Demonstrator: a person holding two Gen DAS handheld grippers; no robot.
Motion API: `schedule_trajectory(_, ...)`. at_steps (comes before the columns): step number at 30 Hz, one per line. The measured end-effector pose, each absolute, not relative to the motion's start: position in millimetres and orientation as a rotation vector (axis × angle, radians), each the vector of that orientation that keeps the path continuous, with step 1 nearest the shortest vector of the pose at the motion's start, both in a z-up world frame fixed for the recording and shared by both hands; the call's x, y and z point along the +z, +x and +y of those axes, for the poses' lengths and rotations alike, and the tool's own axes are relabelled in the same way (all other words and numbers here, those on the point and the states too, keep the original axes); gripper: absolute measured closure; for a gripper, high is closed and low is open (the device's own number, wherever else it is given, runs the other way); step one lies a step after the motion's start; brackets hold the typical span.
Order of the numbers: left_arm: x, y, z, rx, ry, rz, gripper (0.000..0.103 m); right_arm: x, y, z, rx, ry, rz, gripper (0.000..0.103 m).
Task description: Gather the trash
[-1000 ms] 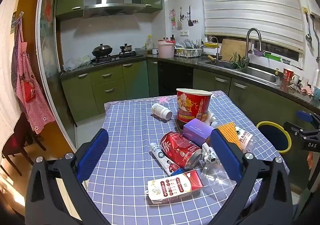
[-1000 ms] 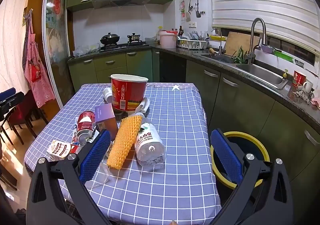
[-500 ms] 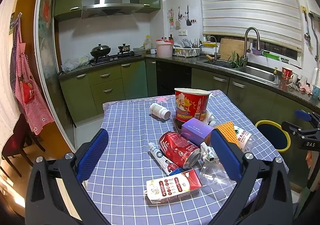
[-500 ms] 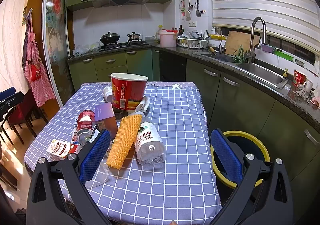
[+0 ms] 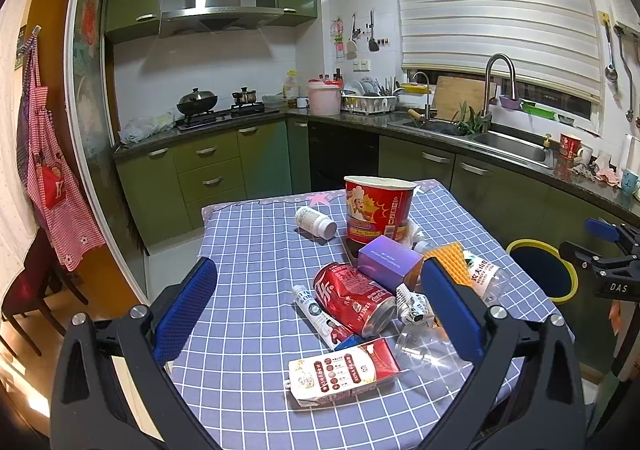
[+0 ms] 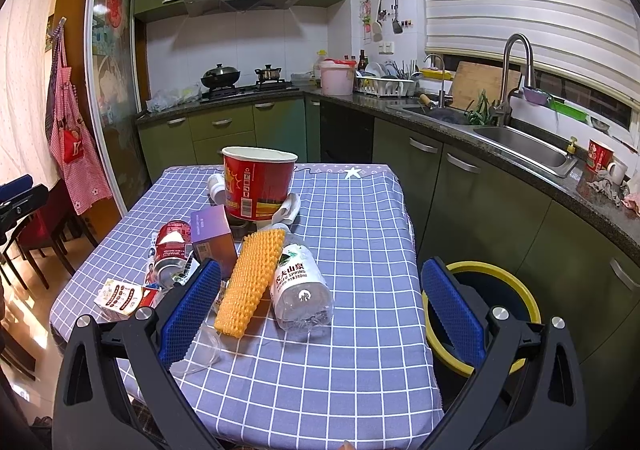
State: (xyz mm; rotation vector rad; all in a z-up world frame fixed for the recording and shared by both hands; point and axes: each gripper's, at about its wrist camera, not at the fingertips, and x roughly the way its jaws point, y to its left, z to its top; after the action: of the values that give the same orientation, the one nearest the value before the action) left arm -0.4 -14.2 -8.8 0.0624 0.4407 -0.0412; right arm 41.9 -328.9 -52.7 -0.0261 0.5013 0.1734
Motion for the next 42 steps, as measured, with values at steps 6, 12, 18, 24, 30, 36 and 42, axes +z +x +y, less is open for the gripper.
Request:
schedule_trajectory(6,-6.6,-0.4,-13.9,-0.042,0.062,0.442,0.006,-52.9,42.1,-328.6,0.172,-0.026,0.502,0.004)
schedule_trajectory(12,-6.4,-0.4,-15.0,-0.043,0.062,0.444,0.006,-49.9,41.8,-328.9,0.174,-0.027,0.506,0.004)
schedule_trajectory(18,-6.9,-1.0,-13.3,-0.049,0.058,0.446,0.006,-48.3,41.4,-329.6,0.173,-0.029,0.508,0.004)
schedule_trajectory(24,-7.7,-1.2,-13.2,-0.05,0.058,0.447,0.006,-48.8,42.8,-329.2,0.173,-0.03,0.513,0.004)
schedule_trajectory(30,-7.2,-1.3,-13.5,-0.05,0.059,0.447,0.006,-48.5,43.3,-329.5,0.175,-0.03,0.511,0.004)
schedule_trajectory(36,-7.8,-3.9,-15.3,-0.053,0.059,0.447,0.006,-47.2,43.6,-330.1,0.177,-0.028,0.512,0.004)
schedule_trajectory(42,-7.3,-2.0,-14.4,-0.053,0.058,0.449,0.006,-44.9,42.2,-330.5,0.183,-0.026,0.512,0.004)
